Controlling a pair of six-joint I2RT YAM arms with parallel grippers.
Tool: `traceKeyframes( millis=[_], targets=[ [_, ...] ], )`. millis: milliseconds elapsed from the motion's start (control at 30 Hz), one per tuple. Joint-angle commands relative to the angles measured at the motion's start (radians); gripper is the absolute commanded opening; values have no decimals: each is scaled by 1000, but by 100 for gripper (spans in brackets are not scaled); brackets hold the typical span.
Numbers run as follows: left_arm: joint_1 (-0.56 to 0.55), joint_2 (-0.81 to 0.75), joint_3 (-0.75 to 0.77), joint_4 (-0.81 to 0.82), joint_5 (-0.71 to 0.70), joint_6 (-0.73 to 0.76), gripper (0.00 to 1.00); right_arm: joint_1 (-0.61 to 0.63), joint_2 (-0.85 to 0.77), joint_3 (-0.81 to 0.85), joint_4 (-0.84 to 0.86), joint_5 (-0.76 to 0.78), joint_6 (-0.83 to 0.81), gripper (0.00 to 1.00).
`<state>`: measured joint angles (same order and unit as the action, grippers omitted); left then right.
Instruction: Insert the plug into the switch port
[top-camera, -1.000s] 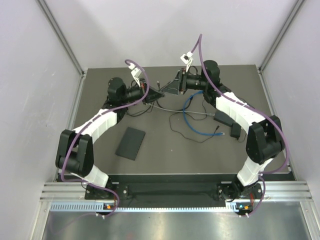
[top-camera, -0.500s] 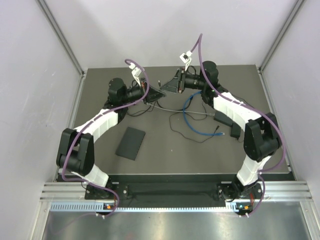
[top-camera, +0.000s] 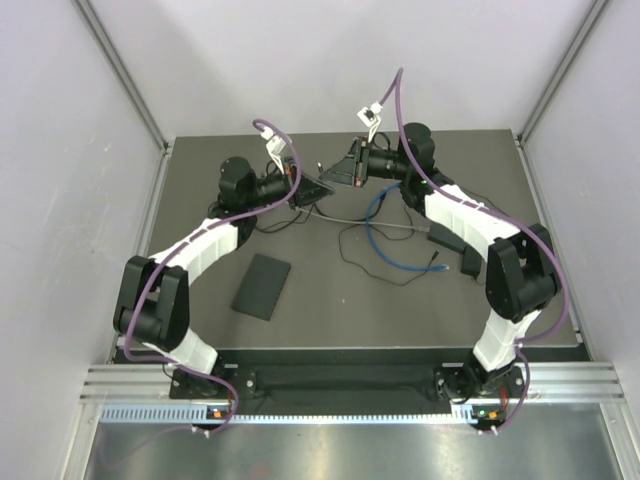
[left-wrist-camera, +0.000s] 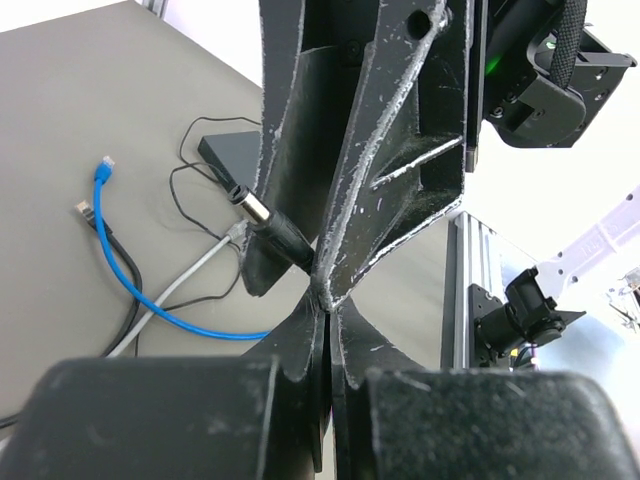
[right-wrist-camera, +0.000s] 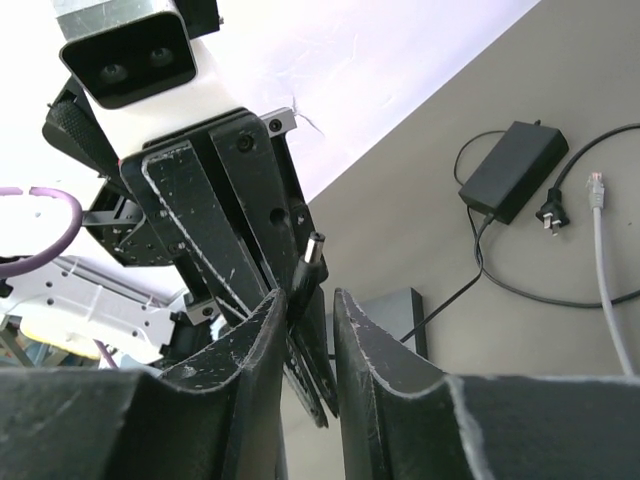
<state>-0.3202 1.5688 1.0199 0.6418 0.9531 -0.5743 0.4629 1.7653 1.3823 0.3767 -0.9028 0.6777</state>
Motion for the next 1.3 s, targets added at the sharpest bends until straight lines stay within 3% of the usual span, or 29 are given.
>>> traceKeyframes(
  millis=[0, 100, 133, 200, 233, 400, 467, 567, 667, 700, 733, 867, 933, 967, 1267],
  targets=[
    [-10, 4, -1, 85, 24, -1, 0, 16, 10, 37, 71, -4, 16, 25],
    [-10, 5, -1, 87, 24, -1, 0, 17, 11, 37, 83, -7, 23, 22],
    [-11, 5, -1, 87, 24, -2, 0, 17, 11, 37, 83, -7, 23, 18],
    [-11, 4, -1, 87, 26, -2, 0, 17, 11, 37, 82, -5, 19, 0],
    [-11, 4, -1, 87, 26, -4, 0, 17, 10, 37, 73, -4, 14, 0],
    [32, -38, -23, 49, 38, -51, 46, 10, -7, 66, -69, -4, -142, 0],
    [113, -84, -40, 36, 44, -129, 53, 5, -21, 87, -258, 30, -264, 0],
    [263, -162, -87, -3, 79, -220, 60, 11, -55, 104, -499, 115, -594, 0],
    [400, -242, -75, -320, 72, -89, 63, 55, -96, 51, -596, 206, -763, 0],
    [423, -257, -61, -517, 62, -35, 64, 72, -104, 25, -614, 231, -802, 0],
    [456, -275, -54, -616, 40, 78, 65, 97, -112, 14, -652, 258, -840, 0],
    [489, -300, -63, -965, -68, 238, 69, 279, -90, -37, -720, 483, -999, 0],
    [495, -314, -128, -973, -115, 185, 70, 336, -55, -61, -733, 556, -1020, 0],
    [497, -314, -151, -976, -149, 176, 77, 382, -41, -66, -736, 609, -1027, 0],
    [504, -303, -267, -927, -203, 156, 75, 479, 97, -80, -713, 671, -911, 0]
  ],
)
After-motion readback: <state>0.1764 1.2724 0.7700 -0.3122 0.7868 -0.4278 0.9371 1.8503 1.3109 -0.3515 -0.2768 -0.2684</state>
